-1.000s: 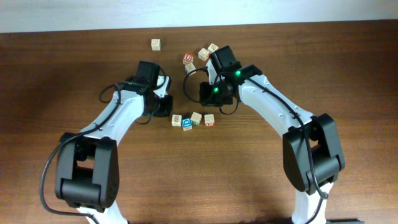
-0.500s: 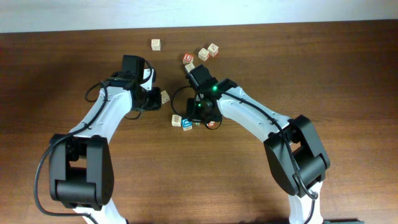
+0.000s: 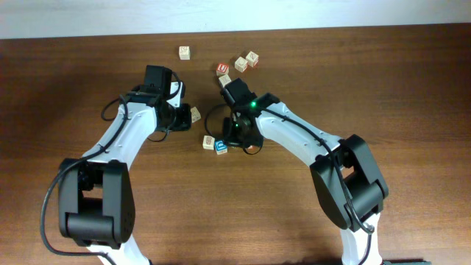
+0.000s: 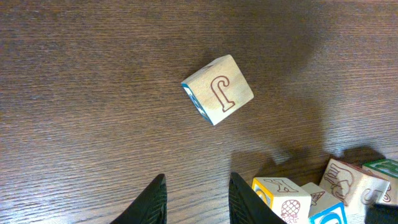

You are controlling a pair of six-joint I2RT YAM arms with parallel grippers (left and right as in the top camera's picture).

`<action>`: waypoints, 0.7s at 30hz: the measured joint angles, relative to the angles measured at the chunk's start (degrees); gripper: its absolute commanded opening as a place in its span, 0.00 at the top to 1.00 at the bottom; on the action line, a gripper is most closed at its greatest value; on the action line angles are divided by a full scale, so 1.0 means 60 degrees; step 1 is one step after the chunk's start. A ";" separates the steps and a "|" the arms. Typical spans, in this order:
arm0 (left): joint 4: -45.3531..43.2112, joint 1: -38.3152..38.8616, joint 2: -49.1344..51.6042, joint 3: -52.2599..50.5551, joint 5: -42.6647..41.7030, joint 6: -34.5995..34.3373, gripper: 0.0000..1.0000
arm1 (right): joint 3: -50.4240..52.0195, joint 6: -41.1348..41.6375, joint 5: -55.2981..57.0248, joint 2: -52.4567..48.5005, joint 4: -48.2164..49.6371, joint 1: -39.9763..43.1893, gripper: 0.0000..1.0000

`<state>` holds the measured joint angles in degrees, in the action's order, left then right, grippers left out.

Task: Rotate 4 blocks

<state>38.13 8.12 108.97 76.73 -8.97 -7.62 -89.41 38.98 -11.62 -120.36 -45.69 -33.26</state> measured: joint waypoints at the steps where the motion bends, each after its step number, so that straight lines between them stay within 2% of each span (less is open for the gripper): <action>1: 0.0000 0.0000 0.0000 0.0000 0.0000 0.0000 0.69 | -0.0047 -0.0076 0.0000 -0.0004 -0.0222 0.0025 0.85; 4: 0.0000 0.0000 0.0000 0.0000 0.0000 -0.0004 0.69 | -0.0157 -0.0601 0.0033 -0.0066 -0.0605 0.0153 0.83; 14: 0.0000 0.0000 0.0000 0.0000 0.0000 -0.0029 0.69 | -0.0918 -0.2936 -0.0237 -0.0120 -0.0423 0.0288 0.71; 20: -0.0015 0.0000 0.0000 0.0000 0.0138 -0.0033 0.67 | -0.1100 -0.3013 -0.0255 -0.0142 0.0295 0.0288 0.72; 21: -0.0044 0.0000 0.0000 0.0000 0.0266 -0.0033 0.67 | -0.1104 -0.2798 -0.0255 -0.0153 0.0342 0.0288 0.76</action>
<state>37.87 8.12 108.97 76.73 -7.38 -7.81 -96.03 22.20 -13.15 -121.27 -43.64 -31.53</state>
